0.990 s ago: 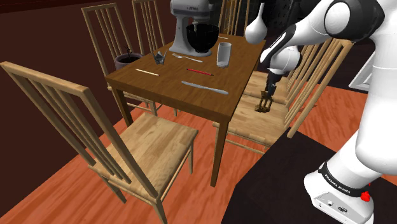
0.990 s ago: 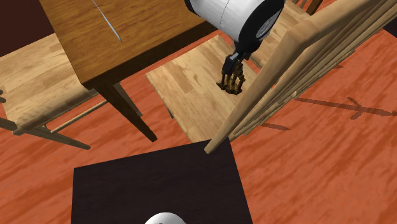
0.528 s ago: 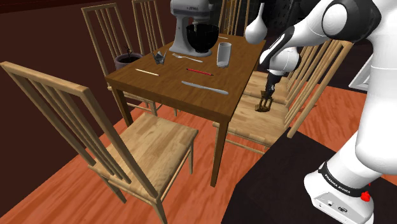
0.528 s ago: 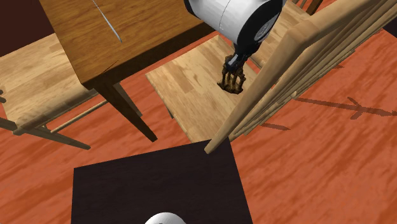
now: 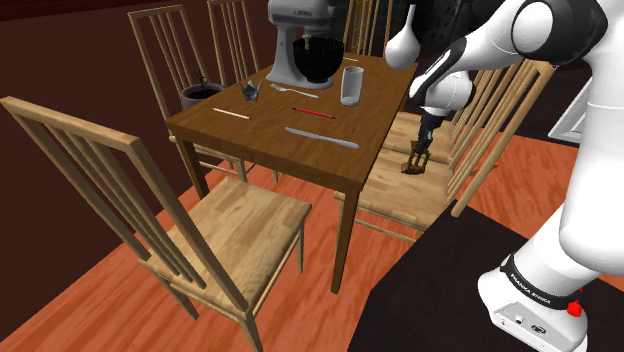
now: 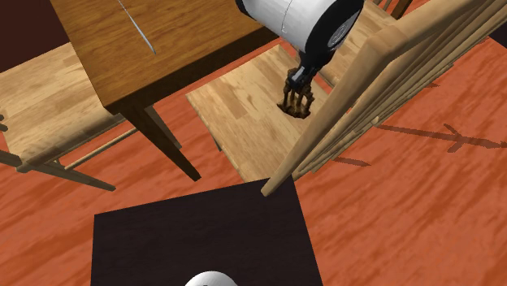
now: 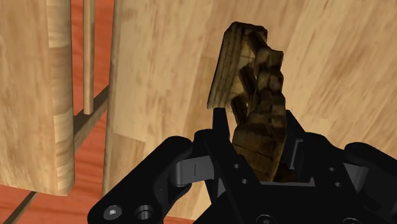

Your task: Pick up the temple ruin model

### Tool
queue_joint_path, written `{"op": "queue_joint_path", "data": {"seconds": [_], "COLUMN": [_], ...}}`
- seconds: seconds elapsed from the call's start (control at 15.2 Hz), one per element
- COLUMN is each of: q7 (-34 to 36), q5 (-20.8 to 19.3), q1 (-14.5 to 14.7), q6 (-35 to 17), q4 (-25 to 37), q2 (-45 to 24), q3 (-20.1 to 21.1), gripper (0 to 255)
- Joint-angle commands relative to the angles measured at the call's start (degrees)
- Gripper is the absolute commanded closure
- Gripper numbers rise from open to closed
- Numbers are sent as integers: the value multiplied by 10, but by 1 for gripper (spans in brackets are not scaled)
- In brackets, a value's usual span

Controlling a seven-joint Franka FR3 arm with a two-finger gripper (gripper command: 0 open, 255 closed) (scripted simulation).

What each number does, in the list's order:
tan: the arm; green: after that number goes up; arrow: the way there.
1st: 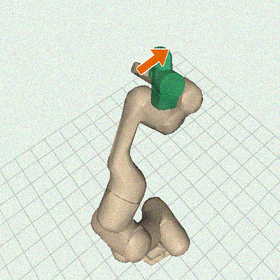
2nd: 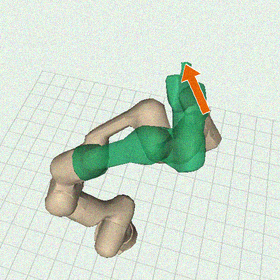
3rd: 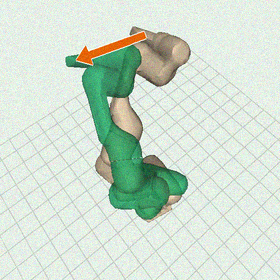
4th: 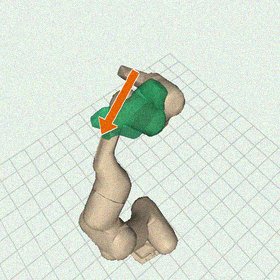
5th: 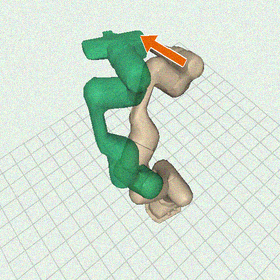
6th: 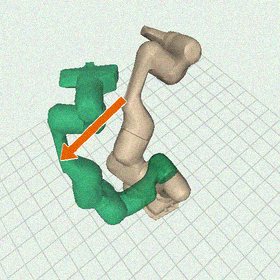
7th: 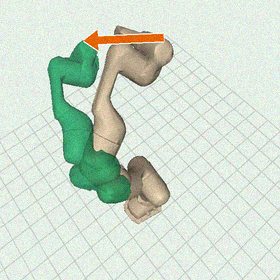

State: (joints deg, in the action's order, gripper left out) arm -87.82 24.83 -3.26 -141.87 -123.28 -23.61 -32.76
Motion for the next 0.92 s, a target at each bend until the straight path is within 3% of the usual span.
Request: {"op": "queue_joint_path", "data": {"seconds": [0.0, 0.86], "q7": [9, 57], "q5": [-12, -80], "q1": [6, 35], "q6": [11, 73], "q4": [1, 9], "q2": [11, 80], "q3": [-8, -46], "gripper": [255, 255]}}
